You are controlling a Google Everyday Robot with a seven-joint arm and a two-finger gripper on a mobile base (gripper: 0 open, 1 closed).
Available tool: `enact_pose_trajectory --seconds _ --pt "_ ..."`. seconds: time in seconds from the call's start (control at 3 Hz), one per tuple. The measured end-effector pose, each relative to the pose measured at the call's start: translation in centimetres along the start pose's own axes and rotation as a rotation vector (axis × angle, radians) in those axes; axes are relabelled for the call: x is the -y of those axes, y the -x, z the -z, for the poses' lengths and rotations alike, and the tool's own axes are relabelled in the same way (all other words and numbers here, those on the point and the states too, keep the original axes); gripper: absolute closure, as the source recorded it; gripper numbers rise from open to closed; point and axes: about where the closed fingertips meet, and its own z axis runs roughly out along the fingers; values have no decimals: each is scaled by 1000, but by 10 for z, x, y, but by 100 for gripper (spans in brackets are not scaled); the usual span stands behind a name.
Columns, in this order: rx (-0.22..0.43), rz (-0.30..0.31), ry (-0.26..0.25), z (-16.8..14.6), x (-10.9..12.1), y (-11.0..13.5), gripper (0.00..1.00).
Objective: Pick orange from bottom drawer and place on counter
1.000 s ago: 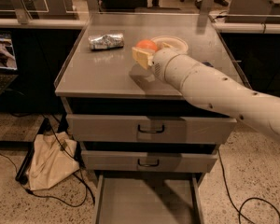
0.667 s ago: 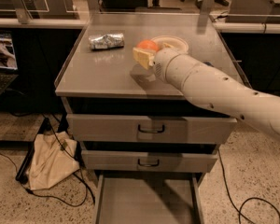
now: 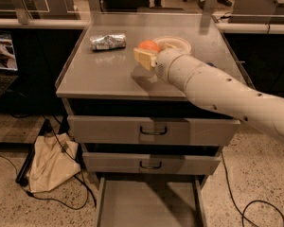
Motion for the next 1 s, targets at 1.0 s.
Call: enact_pose_trajectory --seconds 1.0 --pt "0 0 0 0 0 0 0"
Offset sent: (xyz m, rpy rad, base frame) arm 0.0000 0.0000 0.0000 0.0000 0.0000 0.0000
